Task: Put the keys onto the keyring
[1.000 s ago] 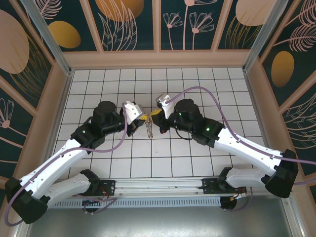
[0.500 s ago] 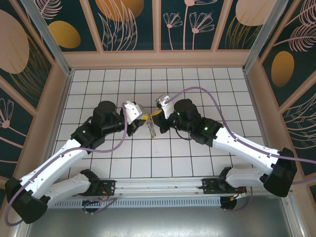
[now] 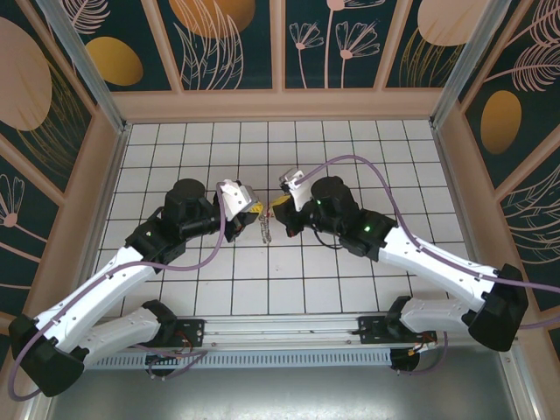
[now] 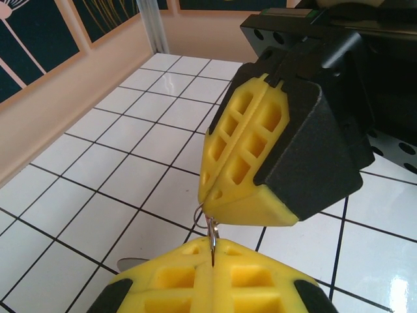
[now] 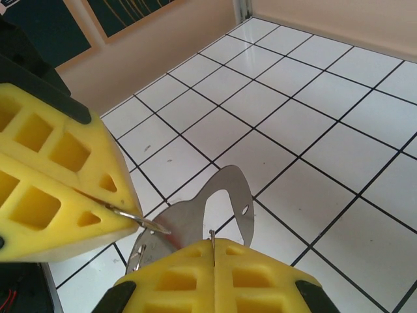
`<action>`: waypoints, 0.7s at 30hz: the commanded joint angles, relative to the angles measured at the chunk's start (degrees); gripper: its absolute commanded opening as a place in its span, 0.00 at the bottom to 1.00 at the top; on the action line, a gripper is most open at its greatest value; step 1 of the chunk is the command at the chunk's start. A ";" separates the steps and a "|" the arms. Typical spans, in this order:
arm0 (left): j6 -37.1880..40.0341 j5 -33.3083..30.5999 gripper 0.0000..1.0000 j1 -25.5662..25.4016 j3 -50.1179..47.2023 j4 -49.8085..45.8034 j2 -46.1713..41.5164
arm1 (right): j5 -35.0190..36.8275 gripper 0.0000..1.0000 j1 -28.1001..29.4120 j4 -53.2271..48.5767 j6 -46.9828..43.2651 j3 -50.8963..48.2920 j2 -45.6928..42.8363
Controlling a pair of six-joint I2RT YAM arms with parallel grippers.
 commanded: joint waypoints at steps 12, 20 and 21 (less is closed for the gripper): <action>0.64 1.00 0.00 -0.23 0.49 2.64 -0.95 | -6.96 0.00 0.99 3.49 -0.89 -1.07 -4.02; 0.87 1.22 0.00 -0.17 0.27 2.46 -1.25 | -6.46 0.00 0.98 5.08 -0.93 -0.48 -2.76; 0.86 1.31 0.00 -0.23 0.27 2.46 -1.15 | -6.46 0.00 1.04 5.17 -0.93 -0.34 -2.60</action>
